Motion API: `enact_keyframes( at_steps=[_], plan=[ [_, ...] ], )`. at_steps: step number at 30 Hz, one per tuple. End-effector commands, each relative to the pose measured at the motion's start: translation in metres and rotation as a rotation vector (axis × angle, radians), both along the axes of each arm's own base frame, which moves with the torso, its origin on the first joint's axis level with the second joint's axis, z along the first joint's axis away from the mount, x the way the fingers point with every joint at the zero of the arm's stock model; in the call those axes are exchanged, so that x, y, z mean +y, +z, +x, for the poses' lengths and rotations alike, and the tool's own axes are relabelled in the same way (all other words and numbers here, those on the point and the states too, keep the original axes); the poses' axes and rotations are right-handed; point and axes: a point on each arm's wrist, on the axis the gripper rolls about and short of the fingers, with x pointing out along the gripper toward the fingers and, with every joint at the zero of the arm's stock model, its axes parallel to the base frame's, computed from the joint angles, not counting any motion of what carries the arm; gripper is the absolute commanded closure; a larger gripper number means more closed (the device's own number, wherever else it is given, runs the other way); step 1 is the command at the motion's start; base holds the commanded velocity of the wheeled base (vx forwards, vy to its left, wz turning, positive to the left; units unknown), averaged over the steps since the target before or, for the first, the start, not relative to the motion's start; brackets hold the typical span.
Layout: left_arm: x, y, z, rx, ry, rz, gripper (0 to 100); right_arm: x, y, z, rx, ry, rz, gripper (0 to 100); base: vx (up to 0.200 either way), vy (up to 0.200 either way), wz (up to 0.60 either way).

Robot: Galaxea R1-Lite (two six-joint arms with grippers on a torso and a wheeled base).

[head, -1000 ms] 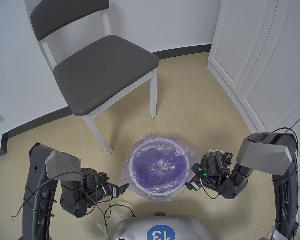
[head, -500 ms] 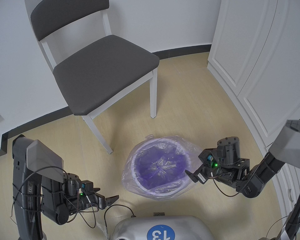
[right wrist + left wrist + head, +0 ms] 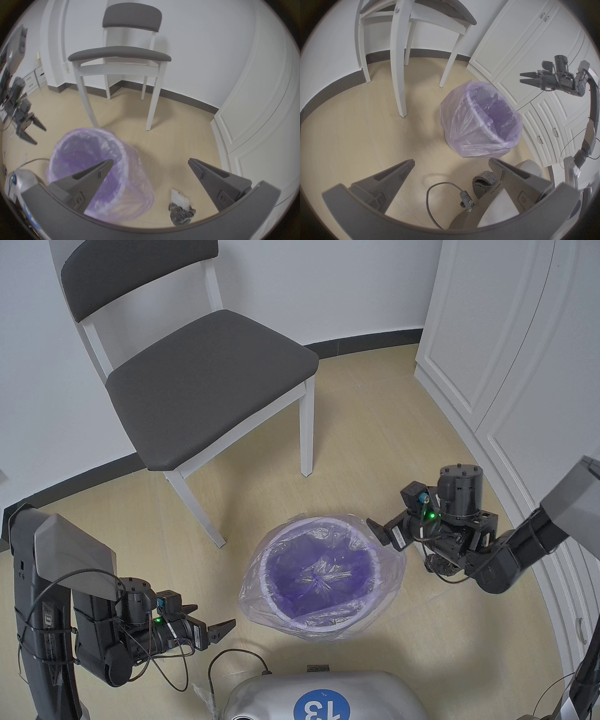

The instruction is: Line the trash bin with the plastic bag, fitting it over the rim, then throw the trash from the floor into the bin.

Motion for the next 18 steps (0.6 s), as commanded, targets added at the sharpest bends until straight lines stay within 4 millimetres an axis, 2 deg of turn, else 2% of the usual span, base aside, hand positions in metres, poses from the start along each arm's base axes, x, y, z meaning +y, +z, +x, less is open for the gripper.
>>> enact_keyframes(
  at_steps=[1, 9, 18],
  plan=[
    [0.015, 0.017, 0.005, -0.071, 0.062, -0.017, 0, 0.021, -0.06, 0.049, 0.097, -0.017, 0.022, 0, 0.0, 0.0, 0.0],
    [0.019, 0.027, 0.003, -0.091, 0.097, -0.029, 0, 0.023, -0.089, 0.086, 0.101, -0.061, 0.054, 0, 0.0, 0.0, 0.0],
    [0.019, 0.027, 0.002, -0.087, 0.098, -0.031, 0, 0.022, -0.088, 0.098, 0.123, -0.097, 0.128, 0, 0.0, 0.0, 0.0]
  ],
)
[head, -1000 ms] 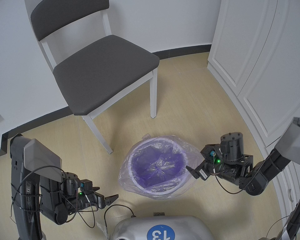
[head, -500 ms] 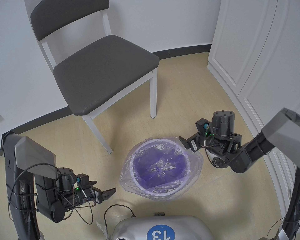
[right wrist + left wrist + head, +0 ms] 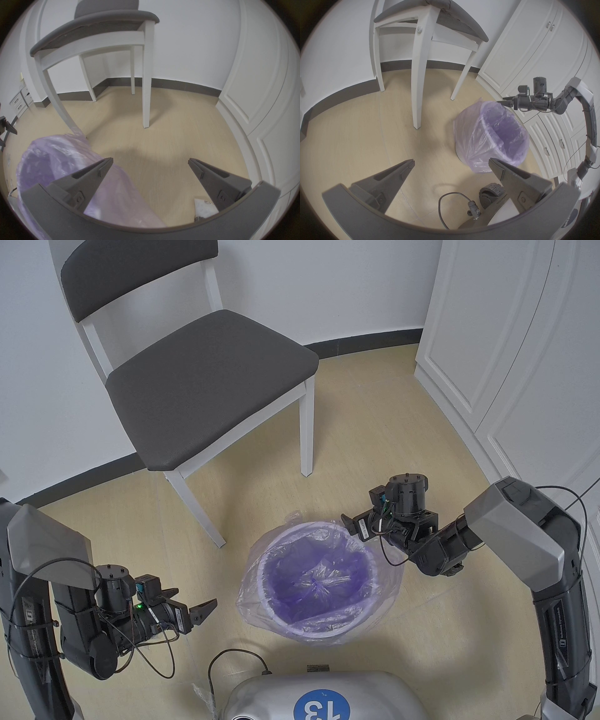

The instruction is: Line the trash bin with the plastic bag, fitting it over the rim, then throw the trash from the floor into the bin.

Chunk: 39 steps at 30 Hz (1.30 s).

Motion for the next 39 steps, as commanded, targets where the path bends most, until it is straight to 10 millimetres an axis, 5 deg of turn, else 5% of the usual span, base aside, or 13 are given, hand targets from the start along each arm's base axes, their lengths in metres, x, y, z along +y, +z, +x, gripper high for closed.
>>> enact_keyframes(
  at_steps=[1, 8, 15, 17, 23, 29, 35, 39],
  plan=[
    [0.0, 0.004, 0.0, -0.024, 0.002, -0.005, 0, -0.001, -0.015, 0.006, 0.02, -0.01, -0.002, 0, 0.0, 0.0, 0.0],
    [0.001, 0.005, 0.001, -0.028, 0.006, -0.007, 0, -0.008, -0.021, 0.016, 0.016, -0.039, 0.026, 0, 0.0, 0.0, 0.0],
    [0.002, 0.008, 0.001, -0.034, 0.019, -0.025, 0, -0.033, 0.027, 0.007, -0.008, -0.087, 0.04, 0, 0.0, 0.0, 0.0],
    [0.002, 0.008, 0.0, -0.031, 0.017, -0.024, 0, -0.056, 0.04, -0.01, 0.048, -0.105, -0.04, 0, 0.0, 0.0, 0.0],
    [0.001, 0.007, -0.007, -0.005, 0.008, -0.019, 0, -0.088, 0.016, -0.058, 0.184, -0.08, -0.179, 0, 0.0, 0.0, 0.0],
    [0.002, 0.009, -0.007, -0.013, 0.014, -0.02, 0, -0.072, -0.023, -0.087, 0.22, 0.001, -0.195, 0, 0.0, 0.0, 0.0],
    [0.001, 0.009, -0.007, -0.016, 0.01, -0.021, 0, -0.052, -0.07, -0.076, 0.239, 0.039, -0.209, 0, 0.0, 0.0, 0.0],
    [0.001, 0.009, -0.007, -0.012, 0.011, -0.021, 0, -0.045, -0.07, -0.059, 0.201, 0.036, -0.19, 0, 0.0, 0.0, 0.0]
  ],
)
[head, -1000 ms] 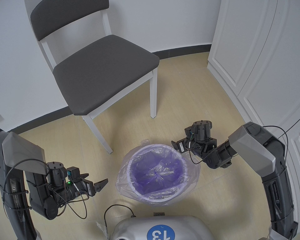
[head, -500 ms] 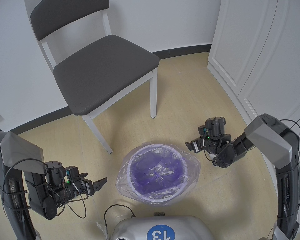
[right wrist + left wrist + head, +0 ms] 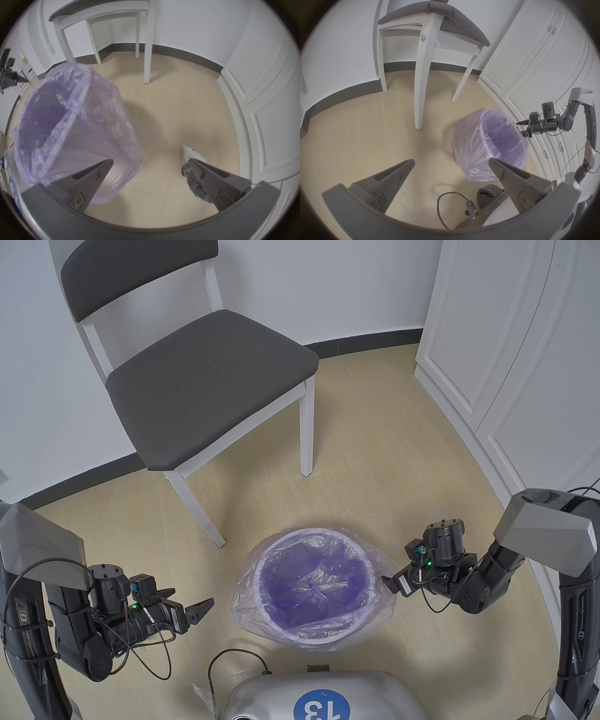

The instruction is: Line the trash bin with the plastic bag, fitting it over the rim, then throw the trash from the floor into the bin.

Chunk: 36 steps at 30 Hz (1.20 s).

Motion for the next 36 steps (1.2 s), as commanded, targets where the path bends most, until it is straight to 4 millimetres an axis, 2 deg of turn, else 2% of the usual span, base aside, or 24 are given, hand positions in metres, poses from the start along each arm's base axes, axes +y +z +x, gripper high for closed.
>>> enact_keyframes(
  at_steps=[1, 6, 9, 15, 16, 18, 19, 21, 24, 29, 33, 36],
  plan=[
    [0.0, 0.002, 0.001, -0.016, 0.0, -0.002, 0, 0.018, -0.025, 0.023, -0.025, 0.02, 0.011, 0, 0.0, 0.0, 0.0],
    [-0.002, 0.002, 0.0, -0.015, -0.004, -0.005, 0, 0.015, -0.023, 0.048, -0.075, -0.008, 0.027, 0, 0.0, 0.0, 0.0],
    [-0.005, 0.005, -0.001, -0.017, -0.006, -0.027, 0, 0.01, -0.021, 0.045, -0.041, -0.023, 0.015, 0, 0.0, 0.0, 0.0],
    [-0.009, 0.024, -0.013, -0.041, -0.006, -0.084, 0, 0.003, 0.017, 0.026, -0.074, -0.044, 0.05, 0, 0.0, 0.0, 0.0],
    [-0.01, 0.031, -0.016, -0.055, -0.007, -0.101, 0, 0.0, 0.033, 0.019, -0.098, -0.047, 0.064, 0, 0.0, 0.0, 0.0],
    [-0.011, 0.035, -0.018, -0.07, -0.013, -0.107, 0, -0.002, 0.049, 0.007, -0.113, -0.049, 0.073, 0, 0.0, 0.0, 0.0],
    [-0.011, 0.038, -0.019, -0.079, -0.014, -0.108, 0, -0.006, 0.059, -0.006, -0.116, -0.049, 0.074, 0, 0.0, 0.0, 0.0],
    [-0.011, 0.041, -0.021, -0.093, -0.008, -0.106, 0, -0.01, 0.065, -0.017, -0.118, -0.064, 0.067, 0, 0.0, 0.0, 0.0],
    [-0.008, 0.048, -0.028, -0.111, 0.018, -0.101, 0, -0.019, 0.065, -0.024, -0.119, -0.117, 0.056, 0, 0.0, 0.0, 0.0],
    [-0.004, 0.063, -0.042, -0.158, 0.022, -0.112, 0, -0.043, 0.054, -0.03, -0.078, -0.23, 0.099, 0, 0.0, 0.0, 0.0],
    [-0.005, 0.066, -0.043, -0.169, 0.017, -0.114, 0, -0.061, 0.044, -0.026, -0.053, -0.293, 0.102, 0, 0.0, 0.0, 0.0],
    [-0.008, 0.067, -0.047, -0.169, 0.0, -0.114, 0, -0.082, 0.029, -0.017, -0.023, -0.365, 0.097, 0, 0.0, 0.0, 0.0]
  ],
)
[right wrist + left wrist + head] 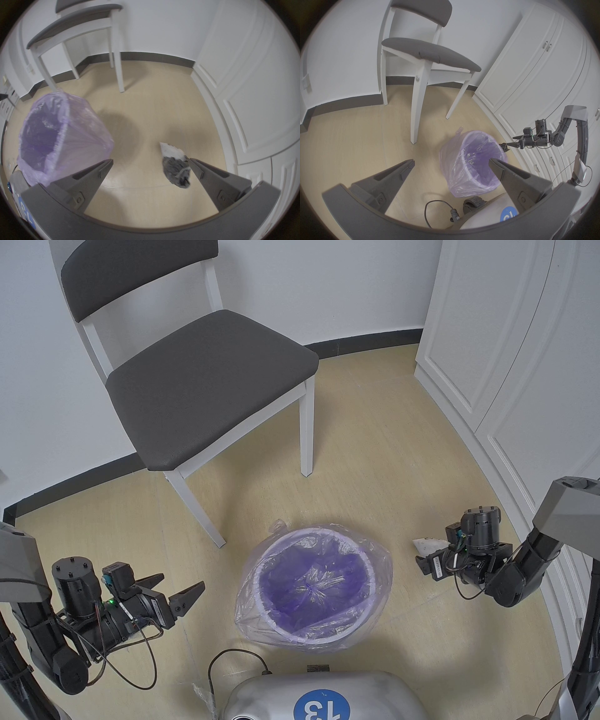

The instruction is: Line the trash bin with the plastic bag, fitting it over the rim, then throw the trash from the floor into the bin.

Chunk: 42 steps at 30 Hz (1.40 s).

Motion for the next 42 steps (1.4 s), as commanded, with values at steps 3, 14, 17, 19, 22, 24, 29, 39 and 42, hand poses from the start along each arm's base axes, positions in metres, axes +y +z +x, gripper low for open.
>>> enact_keyframes(
  at_steps=[3, 14, 17, 19, 22, 24, 29, 39, 42],
  plan=[
    [-0.003, 0.016, -0.011, -0.074, -0.021, -0.017, 0, -0.041, -0.027, 0.011, 0.068, -0.123, -0.009, 0, 0.0, 0.0, 0.0],
    [-0.006, 0.018, -0.014, -0.078, -0.041, -0.025, 0, -0.055, -0.067, 0.042, 0.1, -0.16, -0.006, 0, 0.0, 0.0, 0.0],
    [-0.006, 0.018, -0.014, -0.08, -0.038, -0.025, 0, -0.051, -0.083, 0.062, 0.135, -0.153, 0.002, 0, 0.0, 0.0, 0.0],
    [-0.006, 0.018, -0.014, -0.077, -0.038, -0.025, 0, -0.049, -0.09, 0.071, 0.143, -0.158, 0.008, 0, 0.0, 0.0, 0.0],
    [-0.006, 0.017, -0.013, -0.072, -0.036, -0.023, 0, -0.048, -0.09, 0.079, 0.149, -0.166, 0.02, 0, 0.0, 0.0, 0.0],
    [-0.006, 0.016, -0.013, -0.071, -0.038, -0.023, 0, -0.048, -0.088, 0.084, 0.154, -0.167, 0.023, 0, 0.0, 0.0, 0.0],
    [-0.008, 0.016, -0.014, -0.069, -0.047, -0.023, 0, -0.048, -0.086, 0.096, 0.157, -0.171, 0.024, 0, 0.0, 0.0, 0.0],
    [-0.008, 0.016, -0.013, -0.07, -0.046, -0.021, 0, -0.049, -0.086, 0.097, 0.164, -0.173, 0.024, 100, 0.0, 0.0, 0.0],
    [-0.007, 0.016, -0.013, -0.07, -0.045, -0.021, 0, -0.049, -0.086, 0.097, 0.163, -0.173, 0.023, 100, 0.0, 0.0, 0.0]
  ],
)
